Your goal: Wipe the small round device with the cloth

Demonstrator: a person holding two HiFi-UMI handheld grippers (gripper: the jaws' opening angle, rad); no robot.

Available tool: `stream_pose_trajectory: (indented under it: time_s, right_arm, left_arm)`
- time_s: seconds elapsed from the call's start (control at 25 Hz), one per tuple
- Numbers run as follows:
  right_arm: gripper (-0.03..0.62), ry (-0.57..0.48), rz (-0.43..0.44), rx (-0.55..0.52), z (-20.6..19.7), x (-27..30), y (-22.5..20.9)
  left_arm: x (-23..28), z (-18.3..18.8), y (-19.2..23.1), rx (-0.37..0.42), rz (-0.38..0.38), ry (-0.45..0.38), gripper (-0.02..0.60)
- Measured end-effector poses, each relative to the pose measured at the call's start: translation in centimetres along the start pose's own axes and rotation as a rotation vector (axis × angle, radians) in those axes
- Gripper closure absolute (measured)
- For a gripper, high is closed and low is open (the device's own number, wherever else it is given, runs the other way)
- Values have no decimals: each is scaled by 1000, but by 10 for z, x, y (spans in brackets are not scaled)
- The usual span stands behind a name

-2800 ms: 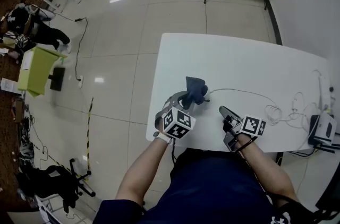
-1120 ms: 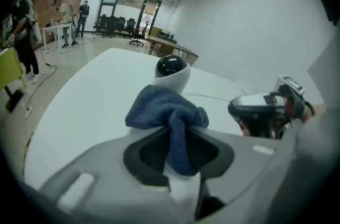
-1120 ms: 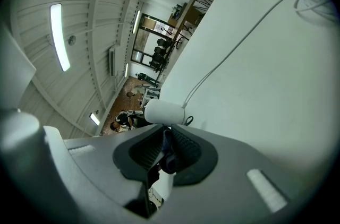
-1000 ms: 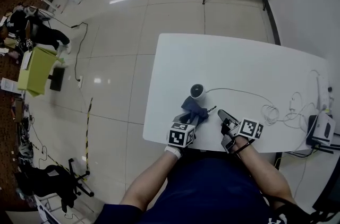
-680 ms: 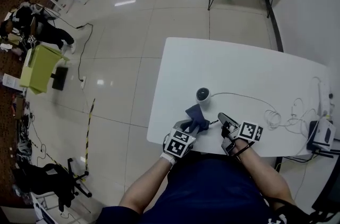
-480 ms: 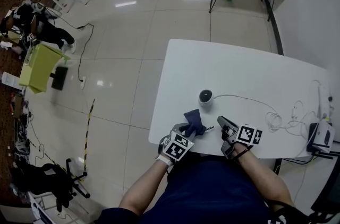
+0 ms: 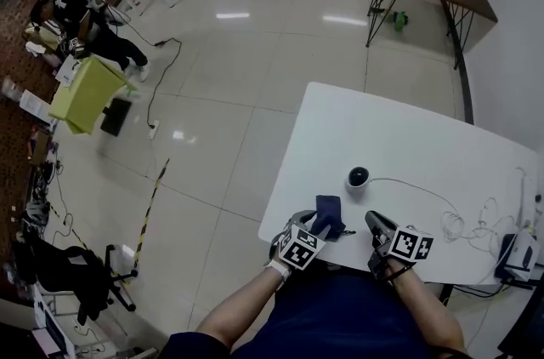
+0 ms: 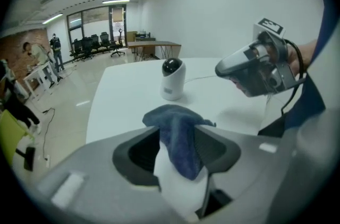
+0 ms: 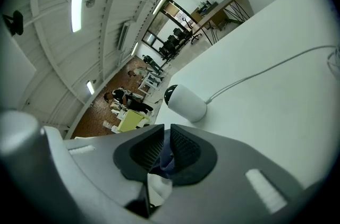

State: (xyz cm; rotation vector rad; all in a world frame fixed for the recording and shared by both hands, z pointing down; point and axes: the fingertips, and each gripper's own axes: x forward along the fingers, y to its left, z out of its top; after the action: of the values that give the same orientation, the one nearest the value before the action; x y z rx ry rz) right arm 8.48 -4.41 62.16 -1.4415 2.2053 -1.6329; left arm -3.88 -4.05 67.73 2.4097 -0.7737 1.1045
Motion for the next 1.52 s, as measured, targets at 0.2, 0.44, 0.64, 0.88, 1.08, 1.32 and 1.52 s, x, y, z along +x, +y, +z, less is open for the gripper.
stream_pose_trajectory:
  time_s: [0.2, 0.44, 0.64, 0.88, 1.08, 1.32, 1.52]
  right_arm:
    - [551, -19, -8, -99, 12, -7, 15]
    - [551, -88, 31, -303, 40, -16, 58]
    - [554, -212, 64, -545, 68, -23, 113]
    - [571, -386, 60, -717, 90, -51, 148]
    - [571, -377, 60, -697, 85, -55, 146]
    - [572, -382, 44, -692, 83, -62, 138]
    - [575, -388, 34, -686, 85, -67, 131]
  left_arm:
    - [-36, 46, -2, 42, 74, -185, 487]
    - [-80, 112, -29, 64, 44, -424, 560]
    - [-112, 141, -36, -9, 1, -538, 569]
    - [-120, 155, -45, -95, -37, -585, 572]
    - [-116, 153, -50, -109, -67, -559, 572]
    - [-109, 157, -60, -75, -93, -544, 572]
    - [-103, 160, -66, -58, -104, -539, 574]
